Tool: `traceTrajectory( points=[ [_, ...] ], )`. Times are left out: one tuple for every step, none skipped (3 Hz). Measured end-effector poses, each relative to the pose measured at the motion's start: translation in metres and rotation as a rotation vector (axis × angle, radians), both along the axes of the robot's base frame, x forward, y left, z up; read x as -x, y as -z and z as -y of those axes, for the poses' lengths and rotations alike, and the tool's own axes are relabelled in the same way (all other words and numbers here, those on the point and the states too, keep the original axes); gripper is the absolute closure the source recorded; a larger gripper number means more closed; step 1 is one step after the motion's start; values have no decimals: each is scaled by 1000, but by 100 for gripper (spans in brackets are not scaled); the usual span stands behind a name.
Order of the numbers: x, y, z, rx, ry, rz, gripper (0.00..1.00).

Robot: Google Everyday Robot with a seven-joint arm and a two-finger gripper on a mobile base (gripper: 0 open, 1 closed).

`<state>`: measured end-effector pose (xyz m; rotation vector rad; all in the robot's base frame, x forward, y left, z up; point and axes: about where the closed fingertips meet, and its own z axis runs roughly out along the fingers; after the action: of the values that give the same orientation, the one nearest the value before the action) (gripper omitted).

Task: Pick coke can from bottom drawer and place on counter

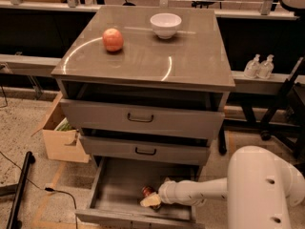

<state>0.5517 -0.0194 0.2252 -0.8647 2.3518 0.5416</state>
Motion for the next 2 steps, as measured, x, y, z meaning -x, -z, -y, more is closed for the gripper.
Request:
traceTrajectory(
  points=[
    [-6,17,-9,31,14,0,0],
    [-10,38,-17,53,26,-7,0]
  ],
)
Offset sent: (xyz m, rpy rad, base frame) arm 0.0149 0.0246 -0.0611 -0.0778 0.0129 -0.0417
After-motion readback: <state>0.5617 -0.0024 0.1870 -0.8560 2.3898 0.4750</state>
